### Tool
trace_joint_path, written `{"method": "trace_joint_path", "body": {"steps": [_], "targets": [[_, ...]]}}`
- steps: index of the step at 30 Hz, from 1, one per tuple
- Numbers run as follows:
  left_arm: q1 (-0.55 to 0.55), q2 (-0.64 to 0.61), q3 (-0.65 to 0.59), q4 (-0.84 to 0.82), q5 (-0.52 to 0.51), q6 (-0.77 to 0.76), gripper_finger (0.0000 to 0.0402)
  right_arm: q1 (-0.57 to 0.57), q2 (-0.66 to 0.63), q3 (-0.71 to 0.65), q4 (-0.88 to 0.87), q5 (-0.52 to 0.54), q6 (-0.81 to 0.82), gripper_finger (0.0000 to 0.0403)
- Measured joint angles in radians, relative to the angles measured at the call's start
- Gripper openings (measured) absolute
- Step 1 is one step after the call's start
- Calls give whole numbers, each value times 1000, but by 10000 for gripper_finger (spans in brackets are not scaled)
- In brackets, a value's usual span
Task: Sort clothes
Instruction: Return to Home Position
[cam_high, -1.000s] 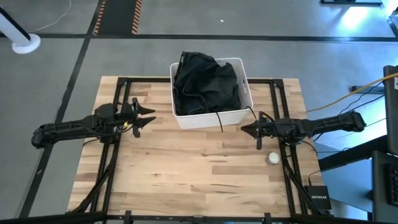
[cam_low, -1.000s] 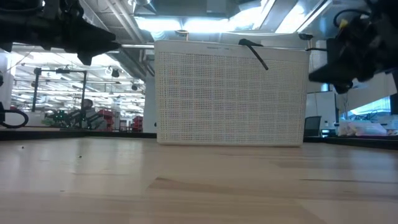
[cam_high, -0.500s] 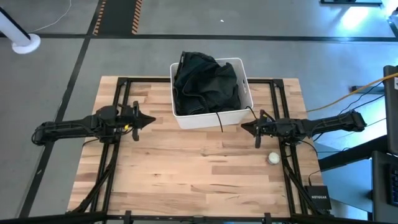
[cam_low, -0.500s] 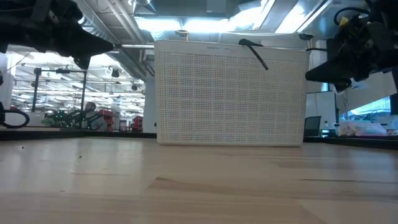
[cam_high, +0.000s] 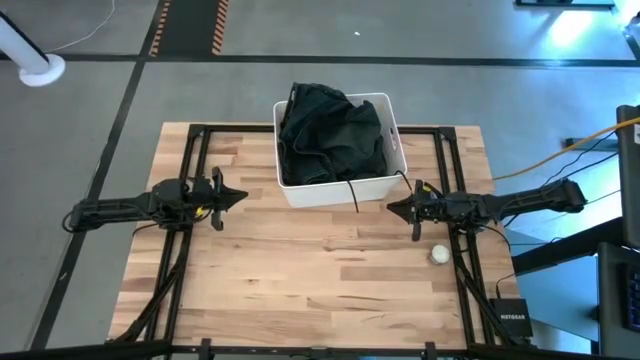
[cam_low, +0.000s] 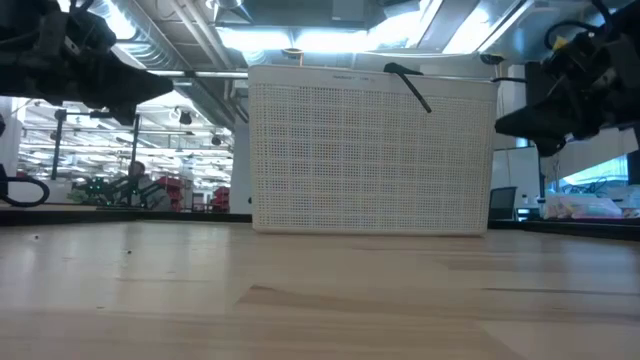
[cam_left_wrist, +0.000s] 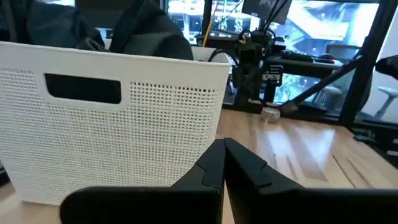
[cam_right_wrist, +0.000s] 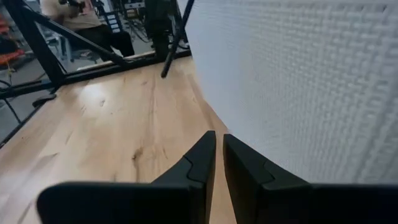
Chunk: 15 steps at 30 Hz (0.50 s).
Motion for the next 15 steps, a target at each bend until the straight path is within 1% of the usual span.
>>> {"method": "trace_joint_path", "body": {"steps": [3,5,11,15], "targets": [[0,-1,0,3,1,18,1,0,-41,1,-27,-10,-20,49],[0,-2,0,0,5,30,1,0,-76,1,-38,-42,-56,49],[0,-3,0,0,5,44,1,0,-222,1,-121,-266,-185,49],[0,-3,0,0,5,43,1,-1,-287,1,-122,-262,-238,49]]}}
